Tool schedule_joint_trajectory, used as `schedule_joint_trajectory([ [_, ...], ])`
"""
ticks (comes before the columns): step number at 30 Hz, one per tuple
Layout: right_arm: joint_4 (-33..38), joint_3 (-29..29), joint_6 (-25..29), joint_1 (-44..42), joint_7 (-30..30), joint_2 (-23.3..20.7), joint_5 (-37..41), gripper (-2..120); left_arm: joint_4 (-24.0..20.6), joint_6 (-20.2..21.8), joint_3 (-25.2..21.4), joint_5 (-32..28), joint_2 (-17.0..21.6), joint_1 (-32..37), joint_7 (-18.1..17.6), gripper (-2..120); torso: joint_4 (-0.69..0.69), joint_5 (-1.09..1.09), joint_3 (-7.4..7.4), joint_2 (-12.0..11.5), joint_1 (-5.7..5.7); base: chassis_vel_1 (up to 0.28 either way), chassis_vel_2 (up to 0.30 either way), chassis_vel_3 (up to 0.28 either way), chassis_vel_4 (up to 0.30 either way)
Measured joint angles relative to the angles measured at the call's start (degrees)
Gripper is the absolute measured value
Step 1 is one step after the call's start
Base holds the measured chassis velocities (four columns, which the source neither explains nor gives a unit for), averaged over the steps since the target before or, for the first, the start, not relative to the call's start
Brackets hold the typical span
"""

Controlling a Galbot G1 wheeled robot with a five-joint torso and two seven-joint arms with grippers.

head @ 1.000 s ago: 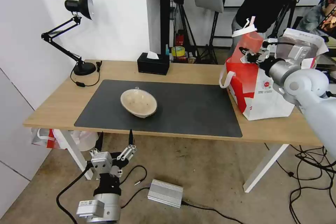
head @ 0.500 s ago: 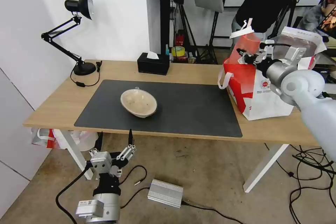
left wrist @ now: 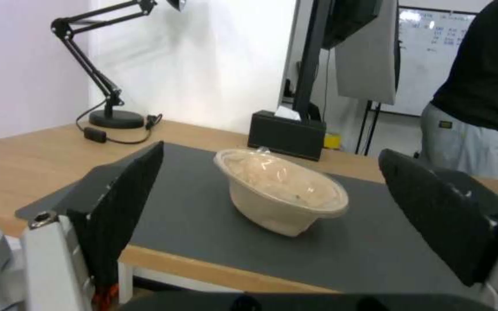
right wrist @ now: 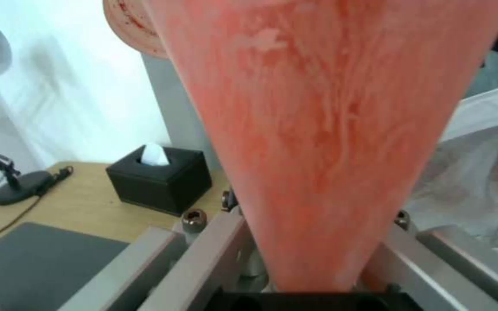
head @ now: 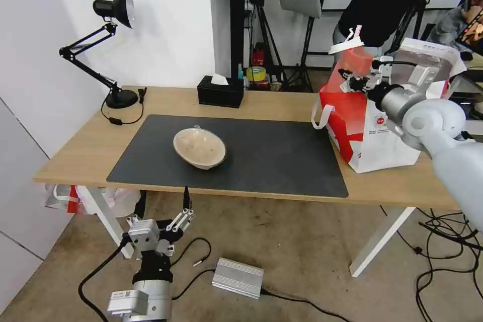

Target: Pick up the trash from the table and place it into the takeout bag.

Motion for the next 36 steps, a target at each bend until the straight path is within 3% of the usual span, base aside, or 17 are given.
schedule_joint_trajectory([
  [36,-5.4,0.8,3.8,-1.2,-8.6,-2.6,-19.1,3,0.3,-0.1,0.1,-0.2,0.4,-0.3,0.0,100,0.0,0.0,0.0,0.0,0.0,0.0,0.0,0.0,0.0],
])
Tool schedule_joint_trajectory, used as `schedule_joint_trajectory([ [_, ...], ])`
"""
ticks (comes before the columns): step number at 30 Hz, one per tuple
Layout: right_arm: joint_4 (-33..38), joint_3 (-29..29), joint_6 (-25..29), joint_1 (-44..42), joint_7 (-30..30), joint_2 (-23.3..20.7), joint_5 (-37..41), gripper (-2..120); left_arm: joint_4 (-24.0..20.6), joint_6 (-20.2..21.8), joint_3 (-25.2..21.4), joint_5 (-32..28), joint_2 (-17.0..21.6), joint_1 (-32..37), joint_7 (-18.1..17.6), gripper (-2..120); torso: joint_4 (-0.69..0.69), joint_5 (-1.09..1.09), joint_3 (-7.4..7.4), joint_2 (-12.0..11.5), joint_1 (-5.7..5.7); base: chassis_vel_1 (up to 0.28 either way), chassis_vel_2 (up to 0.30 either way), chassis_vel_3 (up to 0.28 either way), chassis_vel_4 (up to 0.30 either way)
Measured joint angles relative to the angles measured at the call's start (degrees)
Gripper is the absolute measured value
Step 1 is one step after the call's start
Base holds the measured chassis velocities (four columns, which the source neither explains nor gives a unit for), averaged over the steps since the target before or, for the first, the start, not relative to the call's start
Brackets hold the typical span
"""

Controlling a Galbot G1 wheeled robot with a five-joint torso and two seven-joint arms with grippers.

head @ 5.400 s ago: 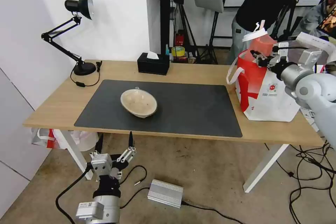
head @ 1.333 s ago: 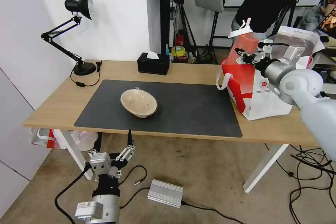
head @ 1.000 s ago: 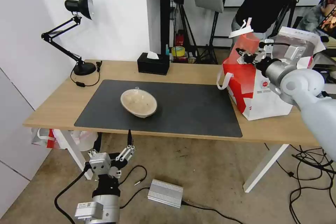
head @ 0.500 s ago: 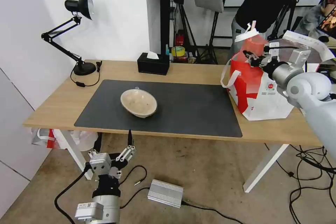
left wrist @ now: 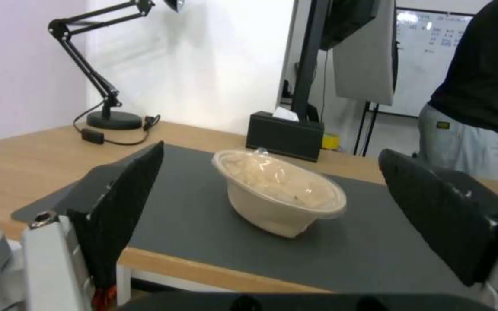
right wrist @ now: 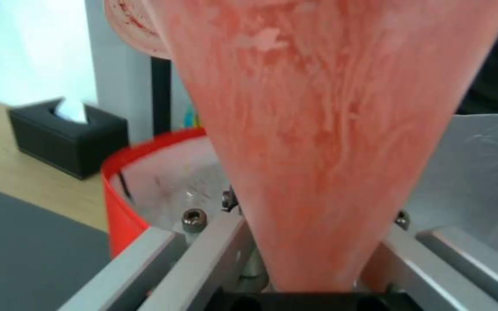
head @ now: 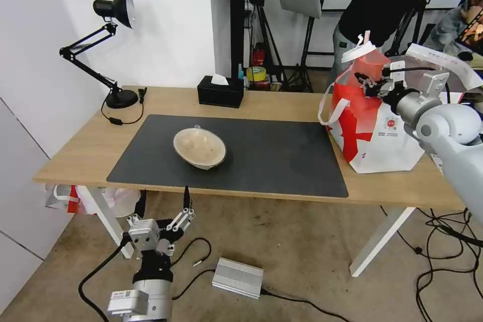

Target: Pick up the trash from the table and place it into the takeout bag.

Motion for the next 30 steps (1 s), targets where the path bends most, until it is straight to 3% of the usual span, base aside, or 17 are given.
schedule_joint_trajectory([
  [13,-0.1,-0.4,-0.3,-0.7,0.2,-0.5,-3.4,3,0.5,0.0,0.2,0.0,-0.1,-0.2,0.0,100,0.0,0.0,0.0,0.0,0.0,0.0,0.0,0.0,0.0],
  [30,2.2,-0.8,-2.8,-0.8,2.2,-1.3,3.7,3,0.6,0.0,0.2,0.0,-0.2,-0.5,-0.1,100,0.0,0.0,0.0,0.0,0.0,0.0,0.0,0.0,0.0],
])
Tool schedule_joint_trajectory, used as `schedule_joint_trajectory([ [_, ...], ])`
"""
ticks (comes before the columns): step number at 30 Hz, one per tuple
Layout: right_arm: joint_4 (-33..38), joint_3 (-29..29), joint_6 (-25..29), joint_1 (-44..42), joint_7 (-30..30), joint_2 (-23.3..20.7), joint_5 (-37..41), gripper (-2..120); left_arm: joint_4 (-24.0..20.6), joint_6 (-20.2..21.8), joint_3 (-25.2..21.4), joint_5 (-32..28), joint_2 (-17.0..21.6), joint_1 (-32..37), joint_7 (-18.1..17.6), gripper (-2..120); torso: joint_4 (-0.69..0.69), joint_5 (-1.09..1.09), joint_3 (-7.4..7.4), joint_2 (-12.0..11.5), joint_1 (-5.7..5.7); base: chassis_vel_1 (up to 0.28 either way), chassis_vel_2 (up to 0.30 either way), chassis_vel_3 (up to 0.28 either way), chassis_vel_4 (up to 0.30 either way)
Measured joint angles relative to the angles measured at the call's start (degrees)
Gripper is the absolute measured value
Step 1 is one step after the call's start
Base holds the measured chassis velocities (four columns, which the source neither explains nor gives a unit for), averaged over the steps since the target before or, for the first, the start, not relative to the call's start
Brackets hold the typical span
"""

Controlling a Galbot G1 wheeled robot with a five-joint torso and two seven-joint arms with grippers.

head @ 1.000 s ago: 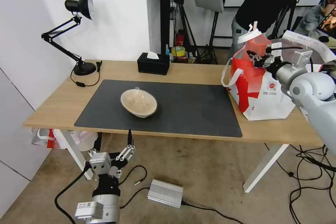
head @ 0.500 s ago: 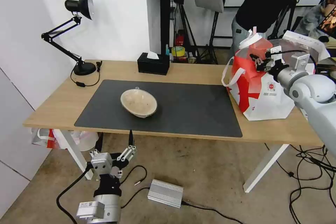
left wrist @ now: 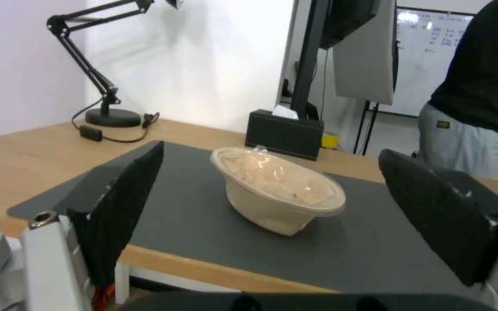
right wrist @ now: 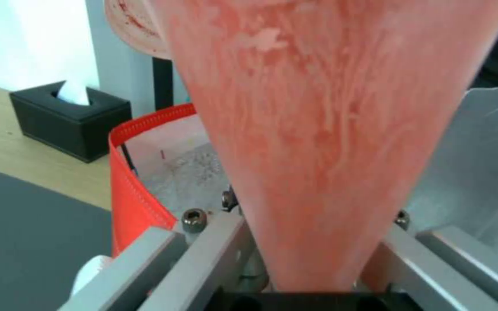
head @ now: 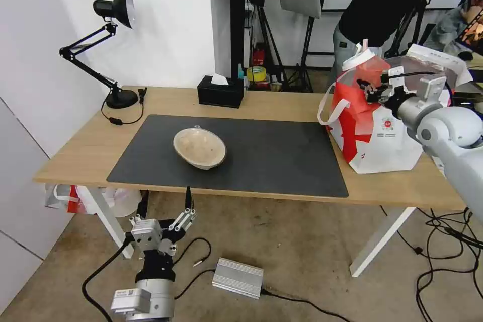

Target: Pick up the trash from the table and place it into the takeout bag.

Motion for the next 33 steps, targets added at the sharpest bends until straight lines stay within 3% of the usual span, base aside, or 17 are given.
schedule_joint_trajectory([
  [33,5.3,-0.2,-5.3,-1.2,2.8,-2.0,9.0,3,-0.8,0.1,0.1,0.1,0.0,0.3,-0.1,100,0.0,0.0,0.0,0.0,0.0,0.0,0.0,0.0,0.0],
])
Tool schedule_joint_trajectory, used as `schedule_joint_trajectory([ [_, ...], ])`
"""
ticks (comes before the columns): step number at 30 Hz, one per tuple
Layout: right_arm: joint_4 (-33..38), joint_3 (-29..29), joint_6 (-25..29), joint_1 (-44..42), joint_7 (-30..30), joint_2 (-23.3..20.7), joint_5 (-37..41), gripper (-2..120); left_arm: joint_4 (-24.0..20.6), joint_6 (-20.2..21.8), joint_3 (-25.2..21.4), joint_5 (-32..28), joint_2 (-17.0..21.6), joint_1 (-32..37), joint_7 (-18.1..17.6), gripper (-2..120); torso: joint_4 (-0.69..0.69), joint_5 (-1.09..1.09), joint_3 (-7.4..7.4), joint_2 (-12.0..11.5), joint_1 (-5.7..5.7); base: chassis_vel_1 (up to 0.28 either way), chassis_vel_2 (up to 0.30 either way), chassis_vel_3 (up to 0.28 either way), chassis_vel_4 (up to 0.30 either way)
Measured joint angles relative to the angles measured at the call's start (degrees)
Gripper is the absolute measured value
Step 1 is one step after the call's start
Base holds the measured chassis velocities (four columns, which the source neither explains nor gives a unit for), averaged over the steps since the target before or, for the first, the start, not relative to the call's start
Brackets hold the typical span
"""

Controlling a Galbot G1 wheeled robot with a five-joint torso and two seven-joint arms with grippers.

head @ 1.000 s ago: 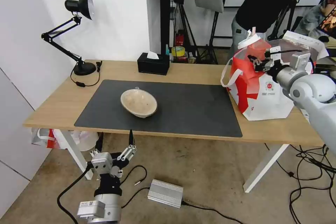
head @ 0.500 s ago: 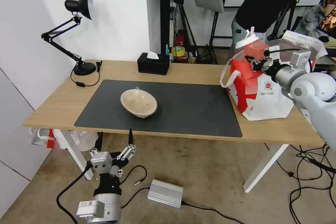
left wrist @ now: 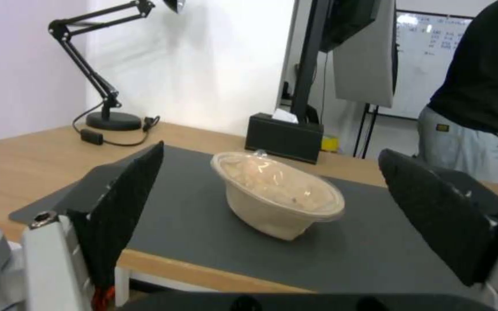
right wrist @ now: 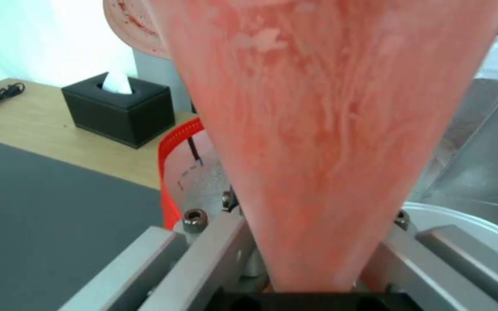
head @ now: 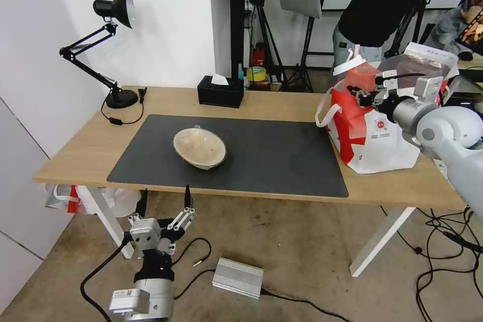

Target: Pick up the trash from the table and place it into the takeout bag.

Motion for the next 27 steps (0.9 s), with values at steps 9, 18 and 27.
schedule_joint_trajectory([
  [9,1.4,0.2,-0.5,0.0,0.9,-1.1,2.0,3,-0.2,0.0,0.2,0.2,-0.1,0.0,0.1,100,0.0,0.0,0.0,0.0,0.0,0.0,0.0,0.0,0.0],
  [18,2.8,1.5,-1.1,-0.9,1.8,-2.0,4.9,3,-0.2,0.0,0.4,0.4,-0.2,0.1,0.1,100,0.0,0.0,0.0,0.0,0.0,0.0,0.0,0.0,0.0],
  [27,3.9,2.3,-2.3,-1.3,3.1,-2.3,8.8,3,-0.3,0.0,0.4,0.5,-0.2,0.1,0.1,100,0.0,0.0,0.0,0.0,0.0,0.0,0.0,0.0,0.0],
])
